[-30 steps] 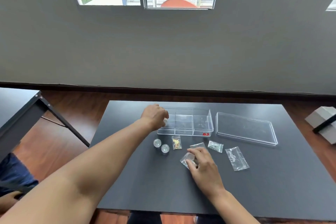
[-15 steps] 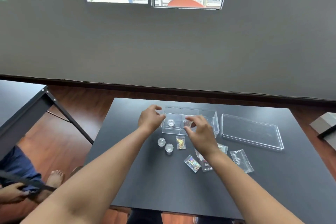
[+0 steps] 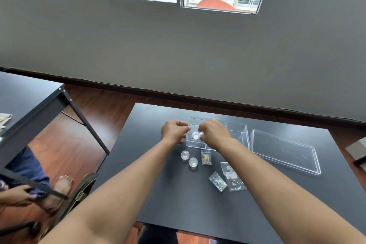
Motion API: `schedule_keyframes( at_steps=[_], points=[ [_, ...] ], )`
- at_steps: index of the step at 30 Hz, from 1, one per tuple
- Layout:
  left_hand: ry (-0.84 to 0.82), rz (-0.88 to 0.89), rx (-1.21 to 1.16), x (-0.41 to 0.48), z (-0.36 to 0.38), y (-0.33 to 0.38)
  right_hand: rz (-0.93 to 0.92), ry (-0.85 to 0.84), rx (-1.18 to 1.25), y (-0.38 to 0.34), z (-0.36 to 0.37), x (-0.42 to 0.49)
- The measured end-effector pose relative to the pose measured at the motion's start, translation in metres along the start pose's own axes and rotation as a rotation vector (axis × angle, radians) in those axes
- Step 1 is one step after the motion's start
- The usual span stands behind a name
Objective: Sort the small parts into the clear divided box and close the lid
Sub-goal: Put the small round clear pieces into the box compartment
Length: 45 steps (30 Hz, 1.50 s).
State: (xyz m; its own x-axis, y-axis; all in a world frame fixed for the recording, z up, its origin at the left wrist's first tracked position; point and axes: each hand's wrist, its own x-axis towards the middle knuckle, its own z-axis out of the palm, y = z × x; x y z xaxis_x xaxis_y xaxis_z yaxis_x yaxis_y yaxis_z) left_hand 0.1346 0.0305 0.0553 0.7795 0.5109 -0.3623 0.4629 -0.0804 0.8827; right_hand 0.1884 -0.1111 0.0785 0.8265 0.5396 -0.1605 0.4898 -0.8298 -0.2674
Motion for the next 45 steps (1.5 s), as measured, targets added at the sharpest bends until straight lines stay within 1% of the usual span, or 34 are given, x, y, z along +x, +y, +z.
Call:
schedule_keyframes(
  at_steps=[4,6,8,10,11,12,14,16,19,21,28,32,38,42,45],
  points=[
    [0.006,0.012,0.014,-0.002,-0.001,-0.004,-0.024,0.011,0.002,0.001,0.002,-0.004],
    [0.016,0.028,0.029,-0.003,-0.005,-0.008,-0.045,0.064,0.044,0.000,0.000,-0.010],
    [0.032,0.045,0.104,-0.006,-0.012,-0.013,-0.055,0.164,0.115,0.000,-0.001,-0.023],
    [0.017,0.057,0.239,-0.011,-0.021,-0.021,-0.046,0.257,0.202,0.000,0.004,-0.040],
    [-0.004,0.062,0.321,-0.017,-0.026,-0.026,-0.044,0.274,0.241,0.000,0.009,-0.050],
    [-0.031,0.069,0.396,-0.023,-0.030,-0.032,-0.038,0.263,0.278,0.000,0.017,-0.060],
    [-0.112,0.101,0.490,-0.035,-0.036,-0.044,-0.005,0.177,0.332,0.000,0.035,-0.077],
    [-0.191,0.178,0.554,-0.043,-0.036,-0.051,0.027,0.097,0.341,-0.001,0.052,-0.086],
    [-0.183,0.281,0.655,-0.050,-0.033,-0.051,0.052,0.086,0.357,-0.005,0.069,-0.089],
    [-0.158,0.313,0.701,-0.052,-0.029,-0.051,0.072,0.095,0.322,-0.008,0.075,-0.088],
    [-0.079,0.351,0.695,-0.056,-0.024,-0.051,0.069,0.107,0.262,-0.016,0.080,-0.088],
    [-0.067,0.357,0.632,-0.057,-0.030,-0.048,0.054,0.148,0.324,-0.013,0.081,-0.092],
    [-0.020,0.551,0.584,-0.050,-0.035,-0.015,0.066,0.226,0.415,-0.001,0.083,-0.100],
    [-0.041,0.615,0.675,-0.030,-0.021,0.017,0.085,0.240,0.425,0.001,0.087,-0.107],
    [-0.061,0.655,0.854,-0.011,-0.004,0.032,0.088,0.242,0.448,0.001,0.087,-0.110]
  ],
)
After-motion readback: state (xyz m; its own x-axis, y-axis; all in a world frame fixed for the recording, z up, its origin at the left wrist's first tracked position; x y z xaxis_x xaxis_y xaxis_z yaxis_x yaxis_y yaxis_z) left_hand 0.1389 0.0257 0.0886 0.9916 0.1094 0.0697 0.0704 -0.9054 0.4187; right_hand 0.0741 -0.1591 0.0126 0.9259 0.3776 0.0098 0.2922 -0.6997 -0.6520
